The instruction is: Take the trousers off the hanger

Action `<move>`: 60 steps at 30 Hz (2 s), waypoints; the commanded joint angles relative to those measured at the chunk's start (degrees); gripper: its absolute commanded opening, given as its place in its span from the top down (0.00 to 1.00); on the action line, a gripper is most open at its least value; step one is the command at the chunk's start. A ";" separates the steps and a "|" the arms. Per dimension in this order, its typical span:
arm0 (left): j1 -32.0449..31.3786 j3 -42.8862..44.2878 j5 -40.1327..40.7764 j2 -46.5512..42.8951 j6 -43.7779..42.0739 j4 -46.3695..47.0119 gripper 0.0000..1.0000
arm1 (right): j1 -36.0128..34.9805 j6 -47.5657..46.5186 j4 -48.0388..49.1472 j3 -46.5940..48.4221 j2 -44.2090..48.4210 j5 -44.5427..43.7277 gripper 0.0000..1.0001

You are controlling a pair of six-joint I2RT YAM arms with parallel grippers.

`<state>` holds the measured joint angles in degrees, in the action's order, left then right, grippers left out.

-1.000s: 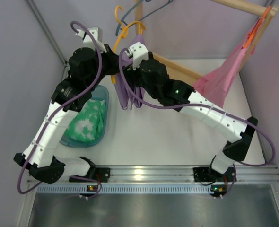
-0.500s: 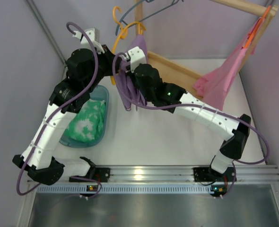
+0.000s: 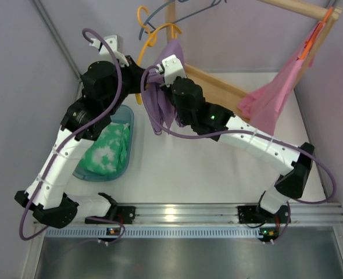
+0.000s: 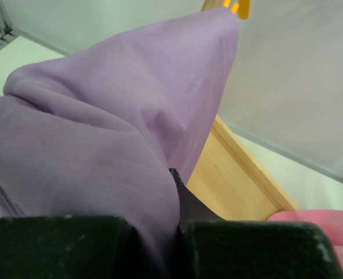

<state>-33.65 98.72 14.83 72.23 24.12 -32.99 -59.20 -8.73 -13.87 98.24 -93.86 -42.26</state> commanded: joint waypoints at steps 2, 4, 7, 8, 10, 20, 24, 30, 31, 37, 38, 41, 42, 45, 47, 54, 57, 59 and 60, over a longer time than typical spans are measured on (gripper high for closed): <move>0.34 0.16 5.91 -2.53 -3.29 9.61 1.00 | 0.14 -4.80 6.13 1.69 6.24 -5.64 1.00; 0.34 -0.01 6.26 -2.44 -3.64 9.62 1.00 | 0.05 -5.06 5.52 2.48 6.85 -4.51 1.00; 0.34 -0.10 7.05 -2.35 -4.25 9.70 1.00 | 0.22 -5.68 5.17 2.14 7.64 -3.79 1.00; 0.34 -0.02 7.58 -2.44 -4.52 9.62 1.00 | 0.22 -5.86 4.82 2.05 7.64 -3.97 1.00; 0.34 -0.19 8.46 -2.44 -5.22 9.62 1.00 | 0.14 -6.82 4.46 2.05 7.64 -5.45 1.00; 0.34 -2.47 0.30 -1.65 -0.84 8.03 1.00 | 0.14 -12.44 16.14 5.38 8.44 -9.94 1.00; 0.34 -5.90 -2.43 -2.00 2.60 8.12 1.00 | 0.22 -16.66 17.65 12.58 3.97 -10.82 1.00; 0.34 -9.86 -2.17 -3.85 3.39 7.68 1.00 | 0.22 -20.27 23.44 17.08 3.42 -10.91 1.00; 0.34 -10.38 -2.00 -3.85 3.56 7.59 1.00 | 0.14 -20.79 24.23 17.08 3.69 -10.39 1.00; 0.34 -14.25 -0.60 -4.29 4.36 7.59 1.00 | -0.13 -26.94 29.33 20.57 2.90 -8.72 1.00; 0.34 -15.04 -0.24 -4.55 4.71 7.51 1.00 | -0.13 -27.91 29.77 21.64 2.38 -8.63 1.00; 0.25 -18.55 0.90 -5.34 5.76 7.33 1.00 | -0.39 -31.25 33.89 23.84 1.14 -8.10 1.00; 0.34 -20.13 1.42 -5.69 6.02 7.33 1.00 | -0.39 -32.48 34.86 24.54 0.79 -7.67 1.00; 0.34 -21.72 2.48 -6.92 6.55 6.80 1.00 | -0.39 -33.89 36.63 26.38 -0.17 -6.26 1.00; 0.34 -22.43 3.18 -7.89 6.21 6.19 1.00 | -0.48 -33.55 36.54 27.01 -0.35 -4.94 1.00; 0.43 -24.71 6.44 -11.49 4.97 1.27 1.00 | -0.48 -26.69 32.85 27.27 1.40 -1.25 1.00; 0.34 -29.01 5.74 -14.56 5.76 0.30 1.00 | -0.48 -28.26 36.97 28.41 1.05 -2.30 1.00; 0.43 -31.12 3.38 -15.89 6.81 0.21 1.00 | -0.48 -29.06 39.69 28.33 0.27 -1.78 1.00; 0.34 -31.48 2.32 -16.06 7.25 0.30 1.00 | -0.48 -28.89 42.14 28.41 -0.17 0.05 1.00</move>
<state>-33.93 70.63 16.82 56.53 31.75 -25.41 -59.79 -37.95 10.35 119.17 -97.19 -45.58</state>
